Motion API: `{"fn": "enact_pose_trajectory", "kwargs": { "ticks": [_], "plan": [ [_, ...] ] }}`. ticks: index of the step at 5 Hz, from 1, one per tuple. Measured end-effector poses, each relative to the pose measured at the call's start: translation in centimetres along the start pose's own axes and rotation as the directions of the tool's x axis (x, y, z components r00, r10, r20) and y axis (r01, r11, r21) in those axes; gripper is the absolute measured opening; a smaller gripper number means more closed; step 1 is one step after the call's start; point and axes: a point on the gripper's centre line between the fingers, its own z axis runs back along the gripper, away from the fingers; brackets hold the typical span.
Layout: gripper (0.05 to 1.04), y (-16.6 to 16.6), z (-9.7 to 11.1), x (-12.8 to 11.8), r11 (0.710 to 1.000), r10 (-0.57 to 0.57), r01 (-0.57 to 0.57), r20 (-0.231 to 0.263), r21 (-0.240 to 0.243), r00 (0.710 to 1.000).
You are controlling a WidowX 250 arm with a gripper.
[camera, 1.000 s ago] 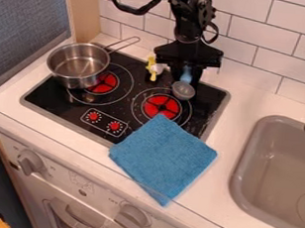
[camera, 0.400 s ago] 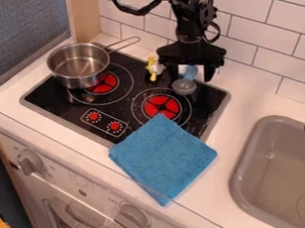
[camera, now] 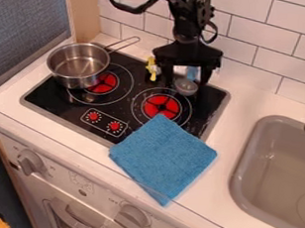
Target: Move the blue spoon to the top of the right burner
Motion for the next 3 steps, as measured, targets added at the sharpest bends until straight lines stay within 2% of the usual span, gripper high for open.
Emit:
{"fn": "enact_pose_trajectory", "kwargs": {
  "ticks": [1,2,3],
  "plan": [
    [1.0,-0.1,2.6,0.6,1.0,0.001,0.0,0.045,-0.02,0.999],
    [1.0,-0.5,5.3,0.6,0.997,-0.029,0.034,0.08,-0.062,0.996],
    [1.0,-1.5,7.5,0.3,0.985,-0.099,0.109,0.077,-0.136,0.992]
  ]
}}
